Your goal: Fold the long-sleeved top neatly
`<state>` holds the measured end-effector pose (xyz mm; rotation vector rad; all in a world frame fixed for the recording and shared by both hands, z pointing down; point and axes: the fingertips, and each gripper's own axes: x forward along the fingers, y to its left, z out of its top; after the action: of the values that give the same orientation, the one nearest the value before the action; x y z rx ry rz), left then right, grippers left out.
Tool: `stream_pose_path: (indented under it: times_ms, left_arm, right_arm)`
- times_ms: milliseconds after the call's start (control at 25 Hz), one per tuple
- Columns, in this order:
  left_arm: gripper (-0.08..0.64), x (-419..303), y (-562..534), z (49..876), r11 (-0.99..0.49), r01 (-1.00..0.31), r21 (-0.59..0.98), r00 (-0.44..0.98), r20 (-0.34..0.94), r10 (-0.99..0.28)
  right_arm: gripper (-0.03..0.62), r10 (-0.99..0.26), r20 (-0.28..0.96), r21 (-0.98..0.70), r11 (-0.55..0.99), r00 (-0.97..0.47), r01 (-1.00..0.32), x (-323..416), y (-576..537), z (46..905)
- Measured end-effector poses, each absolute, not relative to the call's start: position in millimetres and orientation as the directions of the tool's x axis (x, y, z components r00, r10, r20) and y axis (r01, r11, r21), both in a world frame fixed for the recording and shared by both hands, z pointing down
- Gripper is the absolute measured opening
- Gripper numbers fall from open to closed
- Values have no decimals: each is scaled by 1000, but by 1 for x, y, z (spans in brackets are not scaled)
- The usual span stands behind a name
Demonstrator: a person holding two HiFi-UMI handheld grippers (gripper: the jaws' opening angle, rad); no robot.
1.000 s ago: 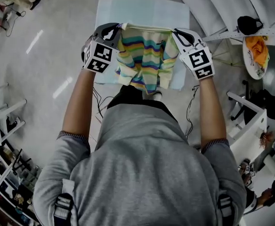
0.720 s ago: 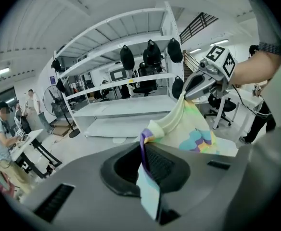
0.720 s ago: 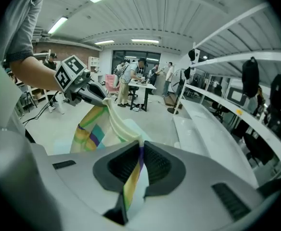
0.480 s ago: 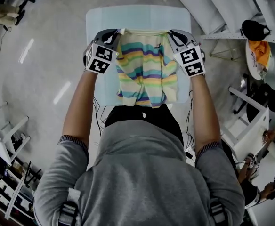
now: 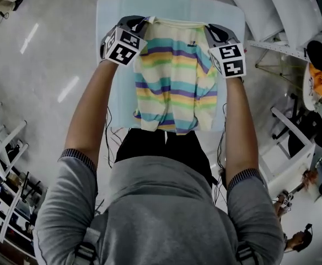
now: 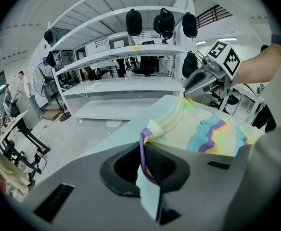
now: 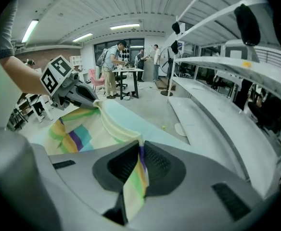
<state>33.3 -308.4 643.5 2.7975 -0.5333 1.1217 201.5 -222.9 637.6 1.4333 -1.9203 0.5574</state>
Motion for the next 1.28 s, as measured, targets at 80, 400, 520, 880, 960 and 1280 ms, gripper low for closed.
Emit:
stream_pose_path:
  times_ms: [80, 400, 520, 880, 960, 1280]
  left_arm:
    - [35, 36, -315, 659, -937, -347, -48, 667, 689, -283]
    - [49, 46, -332, 698, -934, -358, -10, 650, 715, -257]
    - [49, 50, -334, 701, -923, -384, 27, 657, 710, -253]
    - [252, 16, -340, 682, -812, -562, 155, 663, 671, -331]
    - [270, 4, -334, 666, -785, -593, 182, 668, 655, -353]
    - [272, -18, -294, 584, -750, -625, 217, 708, 563, -427]
  right_arm:
    - [48, -665, 726, 54, 305, -172, -951, 205, -229, 654]
    - [49, -656, 743, 92, 301, -136, -949, 216, -255, 692]
    - [51, -647, 751, 94, 299, -130, -950, 219, -261, 706]
    - [295, -630, 764, 14, 238, -143, -971, 223, -260, 695]
    - [310, -650, 746, 5, 218, -142, -976, 224, -252, 678]
    - [304, -736, 667, 6, 165, -119, -986, 227, -213, 603]
